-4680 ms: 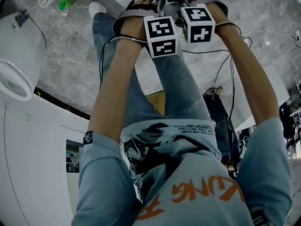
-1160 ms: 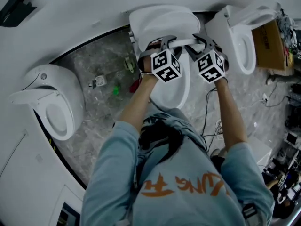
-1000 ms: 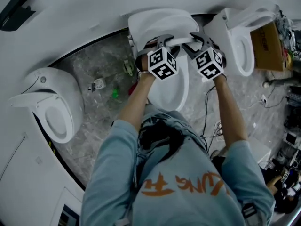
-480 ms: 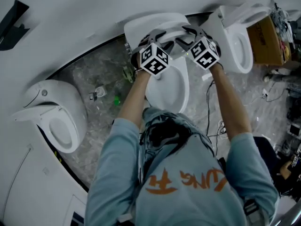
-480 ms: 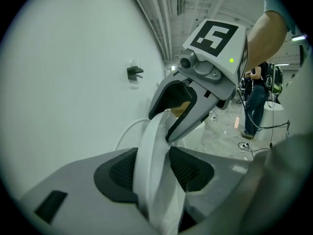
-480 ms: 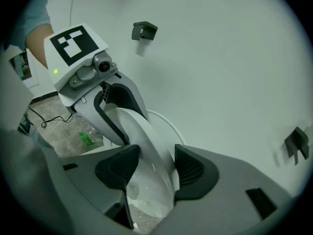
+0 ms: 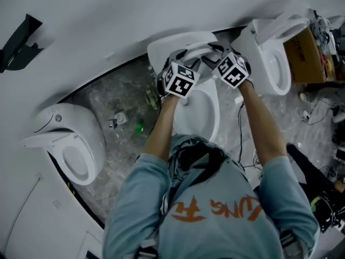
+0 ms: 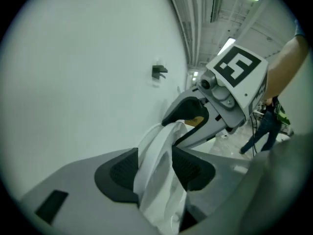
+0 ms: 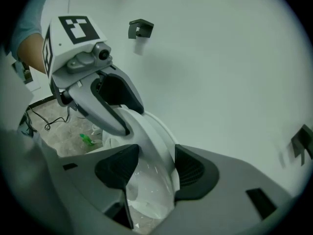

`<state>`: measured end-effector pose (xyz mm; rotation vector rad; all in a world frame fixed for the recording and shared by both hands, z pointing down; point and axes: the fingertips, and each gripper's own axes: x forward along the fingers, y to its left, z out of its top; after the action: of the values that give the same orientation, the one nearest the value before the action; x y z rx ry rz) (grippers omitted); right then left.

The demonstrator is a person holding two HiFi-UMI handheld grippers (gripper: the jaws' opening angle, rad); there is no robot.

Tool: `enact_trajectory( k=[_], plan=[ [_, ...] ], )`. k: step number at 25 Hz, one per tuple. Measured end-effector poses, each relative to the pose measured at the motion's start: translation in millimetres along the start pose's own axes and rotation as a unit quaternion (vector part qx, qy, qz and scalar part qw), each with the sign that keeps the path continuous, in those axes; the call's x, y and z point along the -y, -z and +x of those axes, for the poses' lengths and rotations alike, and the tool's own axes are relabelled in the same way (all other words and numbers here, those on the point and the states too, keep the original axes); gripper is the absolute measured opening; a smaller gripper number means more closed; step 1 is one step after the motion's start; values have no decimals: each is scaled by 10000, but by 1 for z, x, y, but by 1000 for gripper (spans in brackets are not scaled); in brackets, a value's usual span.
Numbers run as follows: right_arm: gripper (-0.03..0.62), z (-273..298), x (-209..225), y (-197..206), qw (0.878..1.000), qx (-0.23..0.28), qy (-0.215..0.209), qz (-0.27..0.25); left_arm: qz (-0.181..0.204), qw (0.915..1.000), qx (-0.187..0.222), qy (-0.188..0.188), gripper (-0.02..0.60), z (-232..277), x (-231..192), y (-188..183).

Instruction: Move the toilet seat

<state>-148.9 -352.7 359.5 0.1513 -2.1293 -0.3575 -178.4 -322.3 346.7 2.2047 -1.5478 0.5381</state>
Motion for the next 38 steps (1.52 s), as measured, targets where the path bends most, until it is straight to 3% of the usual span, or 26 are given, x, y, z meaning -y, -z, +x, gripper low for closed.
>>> enact_trajectory(
  k=[4,8,10,12,15,18,21,23,25,26,29,34,36,38],
  plan=[
    [221,-1,4,1,9998,113,130,-24,-461,9944,748,-578,183,-39,-15,-27],
    [221,-1,2,2,9999,-10,160,-6,-1000,9876,1098,-516,179,-66,-15,-22],
    [219,-2,5,2,9996,-162,222,84,-1305,9824,1245,-479,137,-74,-13,-16],
    [229,-10,11,-1,9985,-61,392,371,-1479,9786,1366,-418,69,-80,-3,-16],
    [194,-37,23,-5,9880,404,776,1270,-1457,9781,1449,-334,19,-93,11,-17],
    [166,-68,31,-2,9707,795,1103,1980,-1337,9795,1499,-163,3,-104,24,-17],
    [153,-104,29,-5,9403,1479,1221,2812,-1298,9780,1632,43,3,-116,37,-20],
    [69,-131,24,-2,9174,1818,1302,3291,-1342,9737,1832,172,2,-122,47,-35],
    [32,-161,16,11,8979,2005,1434,3647,-1242,9703,2050,331,3,-125,66,-59],
    [1,-175,12,19,8877,2110,1516,3802,-1122,9697,2128,414,2,-125,78,-71],
    [-2,-218,8,34,8560,2540,1677,4179,-857,9673,2318,562,3,-123,106,-109],
    [-2,-290,1,43,8017,3623,1798,4402,-713,9606,2655,414,2,-143,142,-157],
    [-2,-314,3,39,7908,3916,1869,4317,-693,9563,2833,195,3,-154,146,-177],
    [-2,-327,0,36,7989,3852,1947,4190,-726,9520,2972,-83,2,-167,149,-193]
  ],
)
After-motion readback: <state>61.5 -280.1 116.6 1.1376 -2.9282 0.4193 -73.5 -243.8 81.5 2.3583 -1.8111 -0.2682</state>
